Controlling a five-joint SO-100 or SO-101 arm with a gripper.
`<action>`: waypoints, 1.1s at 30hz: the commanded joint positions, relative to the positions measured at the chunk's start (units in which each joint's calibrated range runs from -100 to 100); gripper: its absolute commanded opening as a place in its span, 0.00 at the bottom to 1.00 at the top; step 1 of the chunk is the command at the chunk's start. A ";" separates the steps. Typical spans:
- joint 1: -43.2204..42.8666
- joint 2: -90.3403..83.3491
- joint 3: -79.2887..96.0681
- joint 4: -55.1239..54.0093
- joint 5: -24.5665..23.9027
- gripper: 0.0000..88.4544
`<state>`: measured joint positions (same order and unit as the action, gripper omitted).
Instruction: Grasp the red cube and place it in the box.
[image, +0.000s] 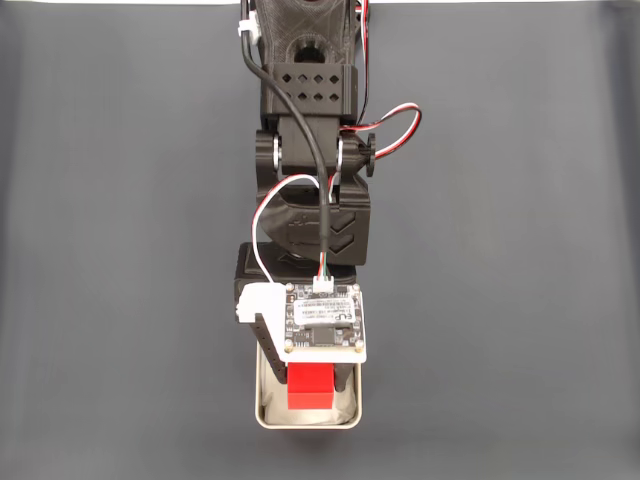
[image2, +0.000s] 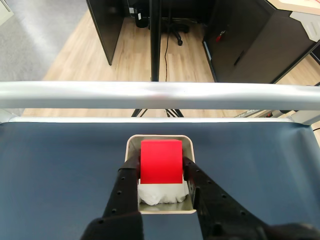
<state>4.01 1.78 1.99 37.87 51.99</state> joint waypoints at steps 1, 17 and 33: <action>0.75 -0.74 -0.44 -1.31 0.34 0.18; 0.47 -2.30 0.02 0.25 0.24 0.64; 0.40 -2.73 0.02 -0.49 -1.03 0.65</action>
<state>4.30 1.78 2.53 38.03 51.40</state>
